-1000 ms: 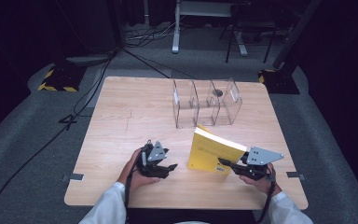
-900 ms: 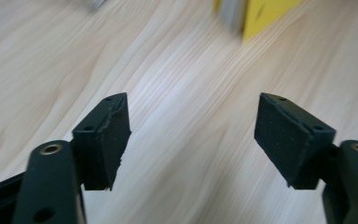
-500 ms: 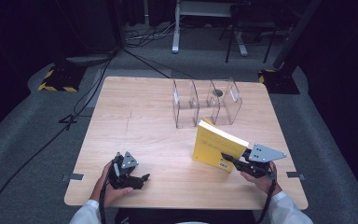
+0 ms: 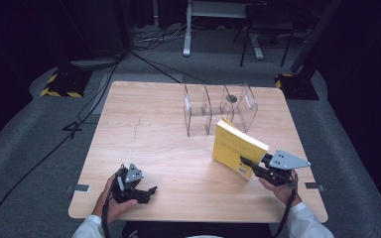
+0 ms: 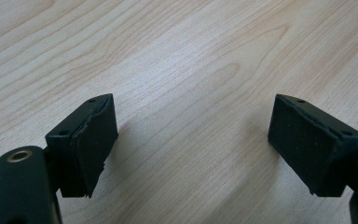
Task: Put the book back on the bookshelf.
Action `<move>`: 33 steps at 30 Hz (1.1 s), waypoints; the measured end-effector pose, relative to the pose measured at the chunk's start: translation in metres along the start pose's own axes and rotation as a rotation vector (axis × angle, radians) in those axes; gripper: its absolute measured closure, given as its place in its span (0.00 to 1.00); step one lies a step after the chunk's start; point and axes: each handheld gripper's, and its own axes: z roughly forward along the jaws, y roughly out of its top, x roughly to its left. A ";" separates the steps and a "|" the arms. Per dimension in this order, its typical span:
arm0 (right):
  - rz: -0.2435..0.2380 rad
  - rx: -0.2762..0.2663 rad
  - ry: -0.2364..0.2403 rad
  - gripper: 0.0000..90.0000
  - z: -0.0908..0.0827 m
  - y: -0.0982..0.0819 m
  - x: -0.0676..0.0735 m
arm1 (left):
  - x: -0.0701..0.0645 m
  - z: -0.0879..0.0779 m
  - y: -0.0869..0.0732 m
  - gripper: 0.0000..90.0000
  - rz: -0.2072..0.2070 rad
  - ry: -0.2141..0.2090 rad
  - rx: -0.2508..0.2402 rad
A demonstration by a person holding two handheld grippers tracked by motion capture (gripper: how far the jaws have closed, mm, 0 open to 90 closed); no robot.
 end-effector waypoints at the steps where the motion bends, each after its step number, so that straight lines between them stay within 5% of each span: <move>1: -0.001 -0.003 -0.007 0.85 0.000 0.001 -0.001 | -0.001 0.000 0.000 0.18 -0.005 -0.001 0.000; 20: 0.014 -0.071 -0.051 0.85 0.012 0.025 -0.001 | 0.000 0.002 0.001 0.17 -0.011 0.005 0.000; 33: 0.010 -0.075 -0.064 0.85 0.040 0.051 -0.002 | -0.001 0.002 0.002 0.17 -0.011 -0.010 0.003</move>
